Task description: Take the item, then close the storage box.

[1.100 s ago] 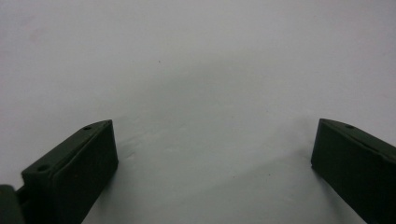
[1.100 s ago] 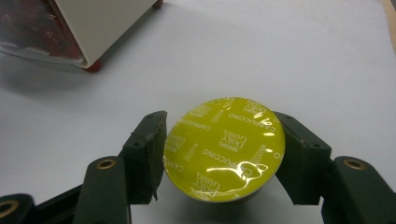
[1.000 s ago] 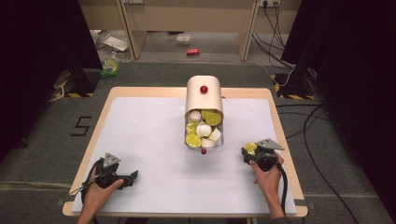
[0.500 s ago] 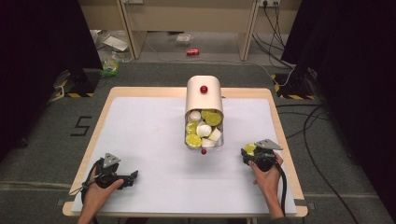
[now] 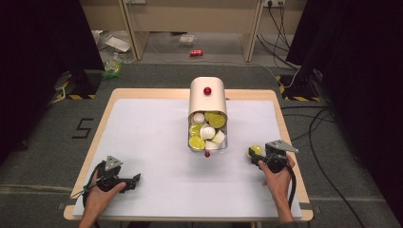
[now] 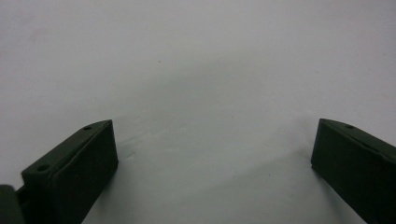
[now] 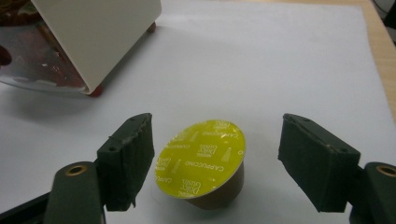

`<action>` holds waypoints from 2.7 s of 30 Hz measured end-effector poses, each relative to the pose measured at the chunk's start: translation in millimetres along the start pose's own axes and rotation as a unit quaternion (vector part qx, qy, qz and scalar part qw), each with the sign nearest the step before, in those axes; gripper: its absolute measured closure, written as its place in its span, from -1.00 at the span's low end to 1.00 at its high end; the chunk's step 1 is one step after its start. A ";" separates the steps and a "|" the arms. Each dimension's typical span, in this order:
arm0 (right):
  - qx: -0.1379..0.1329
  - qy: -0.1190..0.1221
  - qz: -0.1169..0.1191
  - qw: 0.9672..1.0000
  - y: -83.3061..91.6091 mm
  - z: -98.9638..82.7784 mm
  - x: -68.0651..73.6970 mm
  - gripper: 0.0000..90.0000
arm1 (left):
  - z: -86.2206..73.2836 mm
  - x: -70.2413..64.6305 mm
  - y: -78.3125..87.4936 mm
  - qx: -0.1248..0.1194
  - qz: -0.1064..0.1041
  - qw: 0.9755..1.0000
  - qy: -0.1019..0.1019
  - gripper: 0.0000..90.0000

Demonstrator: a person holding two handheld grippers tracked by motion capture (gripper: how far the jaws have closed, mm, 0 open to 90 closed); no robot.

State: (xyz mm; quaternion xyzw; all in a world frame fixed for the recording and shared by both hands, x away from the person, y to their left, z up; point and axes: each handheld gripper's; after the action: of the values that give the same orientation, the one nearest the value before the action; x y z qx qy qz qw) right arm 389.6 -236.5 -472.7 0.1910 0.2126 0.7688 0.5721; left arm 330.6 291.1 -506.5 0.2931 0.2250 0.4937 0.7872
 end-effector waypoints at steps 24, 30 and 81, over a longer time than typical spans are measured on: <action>-0.073 0.041 0.005 0.997 30.9 19.4 28.2 -0.37 | -0.1 0.1 0.0 0.000 0.000 1.000 0.000 -1.00; -0.071 0.049 0.017 0.996 33.8 15.6 40.0 -0.37 | -0.1 0.1 0.1 0.000 0.000 1.000 0.000 -1.00; -0.113 0.074 0.074 0.988 55.3 5.9 92.1 -0.38 | 0.0 0.0 0.0 0.000 0.000 1.000 0.000 -1.00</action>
State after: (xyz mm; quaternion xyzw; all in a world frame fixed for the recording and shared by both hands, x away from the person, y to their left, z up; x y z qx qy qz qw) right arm 323.5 -161.5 -432.9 0.0824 0.1517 0.8400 0.5144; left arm 330.7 291.1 -506.4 0.2931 0.2253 0.4937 0.7871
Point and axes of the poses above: each handheld gripper's, and its own axes: y roughly backward along the jaws, z roughly out of its top, x roughly to its left, and after that the axes turned 3 degrees about -z, right-handed
